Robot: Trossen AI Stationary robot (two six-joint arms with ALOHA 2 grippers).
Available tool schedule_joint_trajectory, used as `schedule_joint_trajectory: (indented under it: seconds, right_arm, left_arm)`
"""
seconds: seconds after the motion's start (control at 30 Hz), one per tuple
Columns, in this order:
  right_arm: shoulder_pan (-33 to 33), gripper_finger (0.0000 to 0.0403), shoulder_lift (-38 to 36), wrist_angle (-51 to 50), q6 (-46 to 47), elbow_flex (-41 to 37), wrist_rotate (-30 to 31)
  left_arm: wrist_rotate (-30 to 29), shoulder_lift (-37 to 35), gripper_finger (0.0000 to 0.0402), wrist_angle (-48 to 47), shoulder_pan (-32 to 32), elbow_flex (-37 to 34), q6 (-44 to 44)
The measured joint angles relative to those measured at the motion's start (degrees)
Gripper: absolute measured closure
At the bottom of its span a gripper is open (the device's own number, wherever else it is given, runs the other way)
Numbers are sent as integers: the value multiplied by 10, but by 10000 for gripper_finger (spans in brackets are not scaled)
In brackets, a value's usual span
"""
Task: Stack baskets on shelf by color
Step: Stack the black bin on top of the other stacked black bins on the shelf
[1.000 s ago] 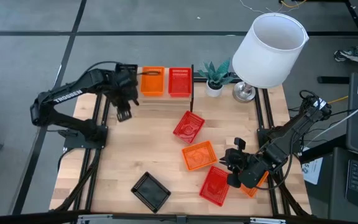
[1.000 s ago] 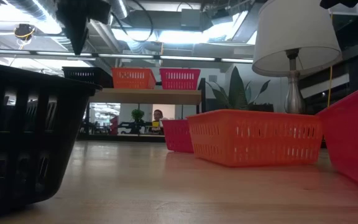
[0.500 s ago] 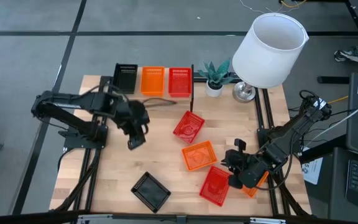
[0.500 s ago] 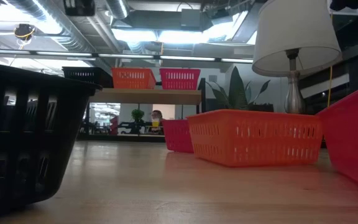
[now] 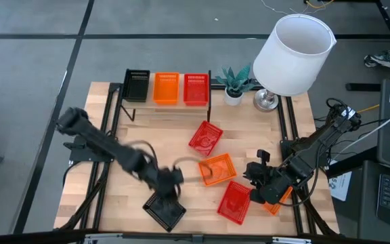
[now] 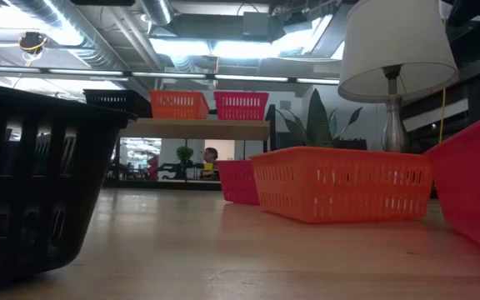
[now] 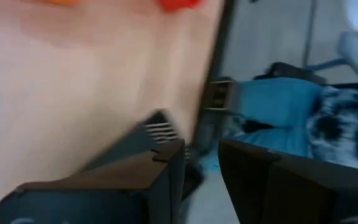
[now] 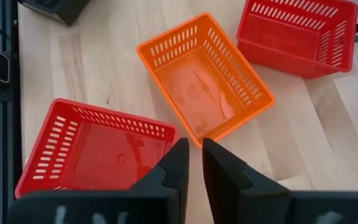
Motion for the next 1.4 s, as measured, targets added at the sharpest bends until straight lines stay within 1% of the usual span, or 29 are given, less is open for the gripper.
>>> schedule_joint_trajectory:
  seconds: [0.07,0.13,0.2,0.33,0.4,0.53,0.6,0.67,0.73,0.83,0.97,1.07,1.17,1.4]
  right_arm:
    - [0,357,0,-1,0,0,-9]
    - [0,357,0,-2,0,0,-24]
    - [0,357,0,-2,0,0,-38]
    - [0,357,0,-2,-2,0,-57]
    - [0,357,0,-2,-2,0,-59]
    - [0,357,0,-4,-3,0,-60]
    - [0,357,0,-6,-3,0,-60]
    - [0,357,0,-8,-3,0,-60]
    - [0,357,0,-10,-3,0,-59]
    - [0,357,0,-19,-5,0,-59]
    - [0,357,0,-29,-5,0,-59]
    - [0,357,0,-29,-5,0,-59]
    - [0,357,0,-28,-5,0,-58]
    - [0,357,0,-28,-4,0,-54]
  left_arm:
    - [-7,36,313,55,-22,0,-23]
    - [-37,66,314,96,-40,0,-45]
    - [-65,86,314,116,-56,0,-69]
    - [-138,101,314,116,-92,27,-101]
    - [-178,103,314,125,-111,53,-95]
    - [-270,105,314,114,-154,108,-70]
    - [-310,116,314,97,-168,135,-70]
    - [-333,132,314,59,-181,158,-75]
    - [-341,156,314,39,-183,185,-102]
    - [-344,192,314,-18,-185,225,-128]
    - [-343,243,314,-92,-181,281,-140]
    - [-343,264,314,-156,-179,310,-142]
    - [-327,271,314,-195,-176,314,-154]
    - [-267,309,314,-204,-163,308,-193]
